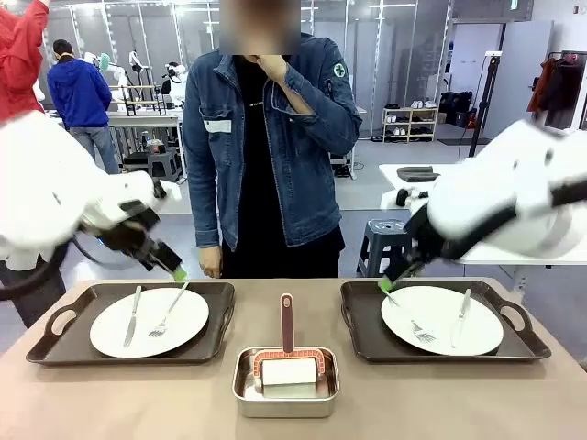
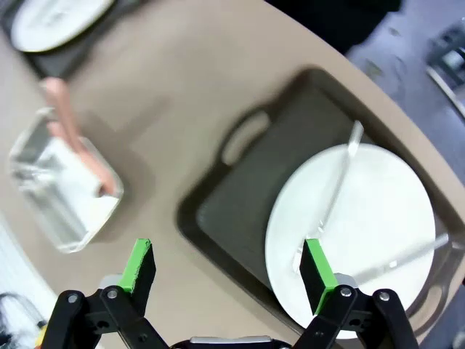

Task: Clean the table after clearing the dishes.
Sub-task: When the left (or right) Handle tray is removed, use the left hand (or right hand) to clean the left (or right) side of the table with the Lint Roller.

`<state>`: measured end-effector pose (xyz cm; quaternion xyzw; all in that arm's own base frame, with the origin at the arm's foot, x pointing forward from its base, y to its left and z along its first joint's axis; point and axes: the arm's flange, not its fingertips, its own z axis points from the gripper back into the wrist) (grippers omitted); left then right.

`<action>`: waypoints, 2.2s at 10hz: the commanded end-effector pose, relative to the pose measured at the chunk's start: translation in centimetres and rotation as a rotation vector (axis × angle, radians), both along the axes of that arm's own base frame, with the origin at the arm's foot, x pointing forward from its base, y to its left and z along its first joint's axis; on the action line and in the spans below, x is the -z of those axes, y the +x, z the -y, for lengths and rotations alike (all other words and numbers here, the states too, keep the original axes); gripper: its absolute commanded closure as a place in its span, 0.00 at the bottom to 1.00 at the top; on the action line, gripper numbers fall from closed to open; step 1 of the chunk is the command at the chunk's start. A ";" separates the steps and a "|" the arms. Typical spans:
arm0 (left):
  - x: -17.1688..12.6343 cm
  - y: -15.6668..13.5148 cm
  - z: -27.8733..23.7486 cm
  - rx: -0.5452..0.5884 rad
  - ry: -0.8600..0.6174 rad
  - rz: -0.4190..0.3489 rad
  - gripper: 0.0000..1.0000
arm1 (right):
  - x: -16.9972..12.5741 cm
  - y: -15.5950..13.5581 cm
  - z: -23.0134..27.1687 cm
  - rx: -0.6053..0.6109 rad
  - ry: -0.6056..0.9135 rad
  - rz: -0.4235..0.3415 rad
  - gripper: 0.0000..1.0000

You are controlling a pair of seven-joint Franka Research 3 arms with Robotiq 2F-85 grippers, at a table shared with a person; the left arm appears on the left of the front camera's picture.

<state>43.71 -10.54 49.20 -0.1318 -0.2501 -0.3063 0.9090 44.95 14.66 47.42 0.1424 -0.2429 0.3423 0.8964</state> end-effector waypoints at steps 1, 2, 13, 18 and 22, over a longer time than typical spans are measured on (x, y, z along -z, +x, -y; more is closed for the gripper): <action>-2.7 0.3 -5.6 0.132 -0.177 -0.234 0.00 | -1.7 2.1 4.8 -0.029 0.178 -0.149 0.00; -4.1 -0.2 -9.6 0.161 -0.375 -0.302 0.00 | -2.5 1.9 7.6 -0.031 0.353 -0.220 0.00; 4.7 -17.3 -42.0 -0.402 -1.005 -0.243 0.00 | 10.3 -12.9 43.7 0.623 1.113 -0.472 0.00; 5.4 -18.3 -42.5 -0.426 -0.986 -0.250 0.00 | 11.4 -13.6 44.3 0.629 1.100 -0.447 0.00; 5.4 -18.3 -42.5 -0.426 -0.986 -0.250 0.00 | 11.4 -13.6 44.3 0.629 1.100 -0.447 0.00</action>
